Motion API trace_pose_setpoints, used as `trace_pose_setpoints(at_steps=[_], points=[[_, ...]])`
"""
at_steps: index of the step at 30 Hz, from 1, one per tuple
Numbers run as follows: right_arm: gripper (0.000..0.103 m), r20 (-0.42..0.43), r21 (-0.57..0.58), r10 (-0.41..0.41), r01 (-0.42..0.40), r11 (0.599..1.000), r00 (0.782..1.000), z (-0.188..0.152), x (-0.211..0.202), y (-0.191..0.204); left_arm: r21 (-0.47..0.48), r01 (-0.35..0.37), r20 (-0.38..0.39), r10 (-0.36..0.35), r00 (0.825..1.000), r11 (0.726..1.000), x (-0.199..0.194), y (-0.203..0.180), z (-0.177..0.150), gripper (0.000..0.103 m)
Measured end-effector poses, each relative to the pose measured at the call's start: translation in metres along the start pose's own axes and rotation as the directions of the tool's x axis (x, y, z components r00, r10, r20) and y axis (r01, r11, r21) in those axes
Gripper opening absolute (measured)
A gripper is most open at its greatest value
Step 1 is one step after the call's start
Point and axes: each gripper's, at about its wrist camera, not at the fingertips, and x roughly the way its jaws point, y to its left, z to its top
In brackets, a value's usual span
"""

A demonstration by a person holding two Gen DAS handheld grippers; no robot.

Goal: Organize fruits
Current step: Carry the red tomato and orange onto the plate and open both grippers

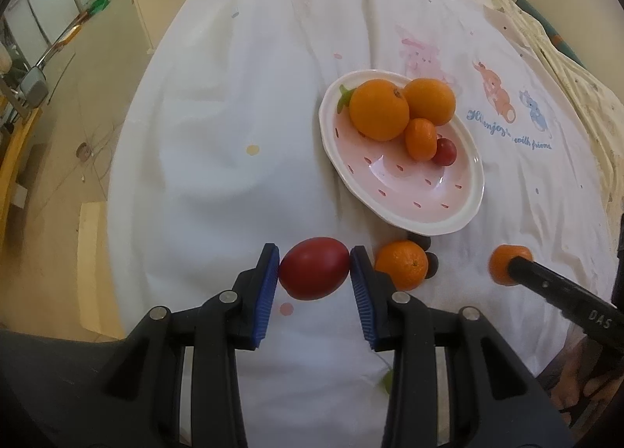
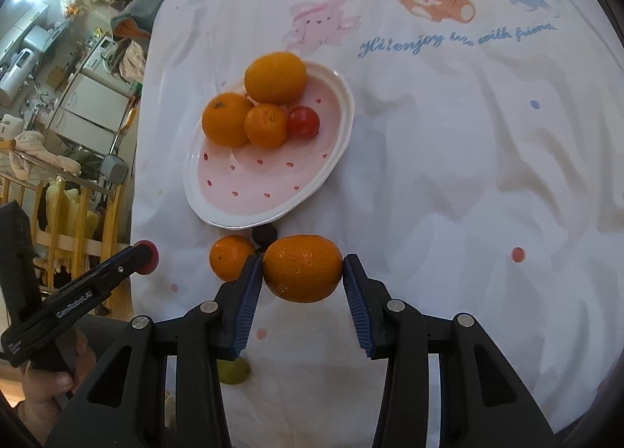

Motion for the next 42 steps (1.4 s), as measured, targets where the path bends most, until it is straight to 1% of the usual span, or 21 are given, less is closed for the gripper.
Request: trace_pose_setpoints(at_steps=[5,11,14,16,18,20,24,28,31,35,42], points=[[0.045,0.042,0.042,0.011,-0.013,0.999,0.999,-0.004,-0.018,-0.008,0.009,-0.006,0.03,0.006,1.0,1.0,-0.006,0.0,0.001,0.033],[0.045,0.106,0.042,-0.013,0.008,0.999,0.994,-0.007,-0.039,-0.01,0.024,-0.013,0.046,0.012,0.999,1.0,-0.009,-0.002,0.001,0.033],[0.045,0.149,0.044,-0.01,0.003,0.999,0.989,-0.006,-0.052,-0.011,0.035,-0.032,0.062,0.029,0.998,0.999,-0.014,-0.005,0.002,0.033],[0.045,0.192,0.038,-0.014,0.007,0.999,0.981,-0.003,-0.063,-0.01,0.039,-0.04,0.081,0.036,0.996,0.998,-0.02,-0.007,0.006,0.033],[0.045,0.234,0.034,-0.002,-0.006,0.999,0.972,0.001,-0.074,-0.009,0.047,-0.039,0.097,0.035,0.995,0.998,-0.027,-0.01,0.01,0.033],[0.045,0.284,0.029,0.017,-0.026,0.999,0.959,0.006,-0.086,-0.009,0.056,-0.041,0.116,0.034,0.993,0.998,-0.034,-0.014,0.016,0.033],[0.045,0.34,0.016,0.049,-0.057,0.998,0.939,0.016,-0.099,-0.008,0.067,-0.028,0.142,0.018,0.99,0.997,-0.045,-0.021,0.031,0.033],[0.045,0.362,-0.001,0.068,-0.073,0.997,0.93,0.031,-0.101,-0.007,0.08,-0.023,0.159,0.01,0.987,0.997,-0.049,-0.031,0.049,0.033],[0.045,0.369,-0.004,0.074,-0.078,0.997,0.927,0.042,-0.099,-0.006,0.098,-0.02,0.164,0.004,0.987,0.995,-0.049,-0.039,0.059,0.033],[0.045,0.362,-0.009,0.075,-0.077,0.997,0.929,0.051,-0.092,-0.005,0.129,-0.023,0.167,0.001,0.986,0.991,-0.045,-0.049,0.071,0.033],[0.045,0.355,-0.029,0.065,-0.058,0.998,0.933,0.067,-0.084,-0.005,0.158,-0.02,0.132,-0.001,0.991,0.987,-0.026,-0.059,0.088,0.033]])
